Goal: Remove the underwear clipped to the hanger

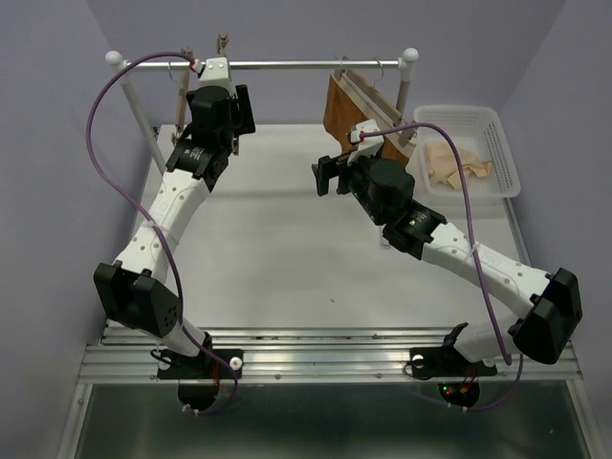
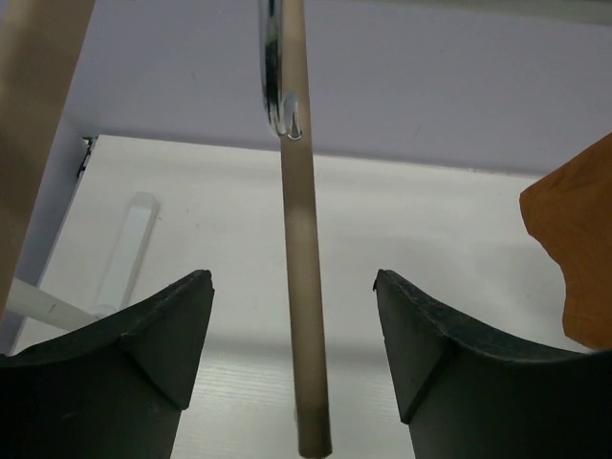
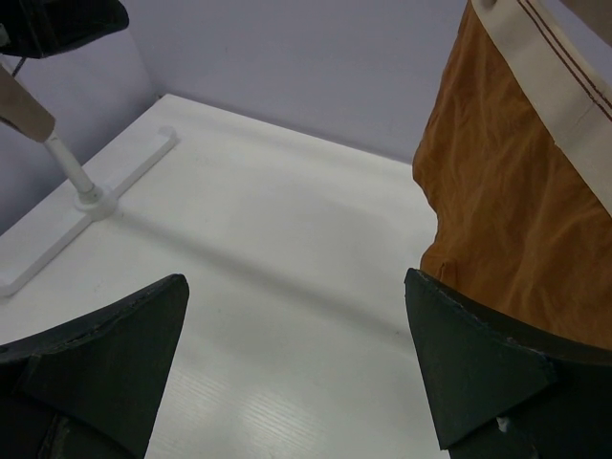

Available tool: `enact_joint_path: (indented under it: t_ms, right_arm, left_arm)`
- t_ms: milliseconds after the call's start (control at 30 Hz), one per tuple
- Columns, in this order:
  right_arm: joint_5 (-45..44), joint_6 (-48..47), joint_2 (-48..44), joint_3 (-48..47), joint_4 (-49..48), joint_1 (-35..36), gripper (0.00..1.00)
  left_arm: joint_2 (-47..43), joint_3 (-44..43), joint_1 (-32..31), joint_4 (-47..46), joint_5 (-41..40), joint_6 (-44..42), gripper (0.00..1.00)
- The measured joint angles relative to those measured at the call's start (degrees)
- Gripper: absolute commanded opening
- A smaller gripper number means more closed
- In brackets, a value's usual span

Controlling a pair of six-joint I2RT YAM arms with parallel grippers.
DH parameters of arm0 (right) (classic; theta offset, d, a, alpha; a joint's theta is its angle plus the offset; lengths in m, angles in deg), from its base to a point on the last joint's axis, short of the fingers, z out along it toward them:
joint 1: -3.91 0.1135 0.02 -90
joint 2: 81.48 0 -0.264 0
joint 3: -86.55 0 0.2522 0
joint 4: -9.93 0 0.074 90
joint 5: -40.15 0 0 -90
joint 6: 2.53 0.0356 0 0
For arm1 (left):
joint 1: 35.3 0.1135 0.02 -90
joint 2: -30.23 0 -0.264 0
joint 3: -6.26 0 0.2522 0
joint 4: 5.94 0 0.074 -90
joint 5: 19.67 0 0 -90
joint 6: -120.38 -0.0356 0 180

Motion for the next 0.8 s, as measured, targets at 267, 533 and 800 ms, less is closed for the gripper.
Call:
enact_joint_path:
  t_ms: [267,533,800]
  right_arm:
    - [0.13,0.35,0.00,0.00,0.00,0.00,1.00]
    - [0.17,3.96,0.00,0.24,-0.04,0.00,1.00]
    - [-2.97,7.85,-0.02,2.99,-0.13,0.00,1.00]
  left_arm:
    - [-3.32,1.51,0.00,1.25,0.46,3.23,0.99]
    - [-14.93,5.97,0.00,2.60,1.18,8.41,0.99]
    - [-28.98,12.61,-0.90,4.44,5.53,14.75,0.99]
